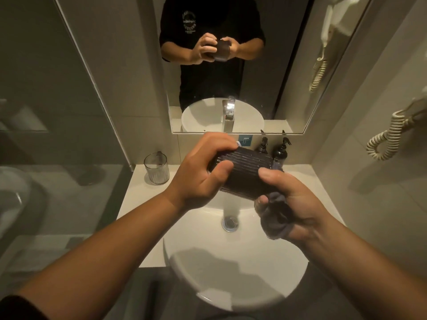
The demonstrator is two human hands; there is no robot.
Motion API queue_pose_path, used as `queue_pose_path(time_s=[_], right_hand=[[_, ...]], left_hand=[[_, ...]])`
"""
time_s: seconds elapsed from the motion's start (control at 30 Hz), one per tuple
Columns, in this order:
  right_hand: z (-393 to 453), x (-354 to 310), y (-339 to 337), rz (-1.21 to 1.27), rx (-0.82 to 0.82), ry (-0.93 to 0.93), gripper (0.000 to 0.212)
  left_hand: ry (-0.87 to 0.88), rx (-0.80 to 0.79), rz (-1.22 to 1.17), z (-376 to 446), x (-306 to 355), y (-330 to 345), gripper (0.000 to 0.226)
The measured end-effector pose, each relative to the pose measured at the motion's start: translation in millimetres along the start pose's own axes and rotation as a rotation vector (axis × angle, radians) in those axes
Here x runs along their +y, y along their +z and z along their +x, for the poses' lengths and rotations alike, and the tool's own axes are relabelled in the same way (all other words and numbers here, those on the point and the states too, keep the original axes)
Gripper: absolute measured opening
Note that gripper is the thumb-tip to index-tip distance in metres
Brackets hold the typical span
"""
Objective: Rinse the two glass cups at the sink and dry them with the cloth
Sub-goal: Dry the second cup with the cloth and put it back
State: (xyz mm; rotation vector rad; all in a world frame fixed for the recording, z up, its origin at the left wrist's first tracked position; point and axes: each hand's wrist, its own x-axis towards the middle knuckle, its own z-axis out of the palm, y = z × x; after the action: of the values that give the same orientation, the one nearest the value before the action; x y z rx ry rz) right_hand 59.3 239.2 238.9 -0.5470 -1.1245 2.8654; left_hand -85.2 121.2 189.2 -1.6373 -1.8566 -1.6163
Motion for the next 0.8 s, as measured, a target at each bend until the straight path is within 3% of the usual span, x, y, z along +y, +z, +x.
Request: queue_pose_path(time_s=[0.07,0.13,0.17,0.23,0.3,0.4,0.47,0.53,0.67,0.8], right_hand=[[5,-2,-6,0.01,0.067,-0.018,0.04],[10,-12,-13,0.063,0.157,-0.114,0.051],[9,-19,-16,0.066,0.197,-0.192,0.048],[5,-33,-23,-0.075,0.284,-0.398,0.018],[4,-30,-26,-0.329,0.324,-0.542,0.014],[10,1,-31,-0.806,0.361,-0.82,0.025],[18,19,-40,-1.232,0.295,-1.067,0.036],[25,28,-46,-1.495,0.228,-1.198,0.047],[27,28,-45,-1.487,0.229,-1.109,0.064],[24,20,-35,-1.353,0.227,-1.101,0.047]], left_hand=[[-0.127,0.05,-0.066,-3,-5,5,0.025],[-0.394,0.242,-0.247,-5,-8,9,0.021],[-0.568,0.391,-0.372,-5,-9,8,0.021],[-0.962,0.629,-0.688,-5,-12,6,0.032],[-1.208,0.689,-0.929,-9,-9,7,0.048],[-1.26,0.637,-1.073,-15,1,23,0.056],[-1.233,0.533,-1.112,-19,8,34,0.061],[-1.179,0.426,-1.152,-23,13,39,0.063],[-1.085,0.291,-1.046,-27,19,34,0.066],[-1.016,0.039,-0.929,-28,20,25,0.057]])
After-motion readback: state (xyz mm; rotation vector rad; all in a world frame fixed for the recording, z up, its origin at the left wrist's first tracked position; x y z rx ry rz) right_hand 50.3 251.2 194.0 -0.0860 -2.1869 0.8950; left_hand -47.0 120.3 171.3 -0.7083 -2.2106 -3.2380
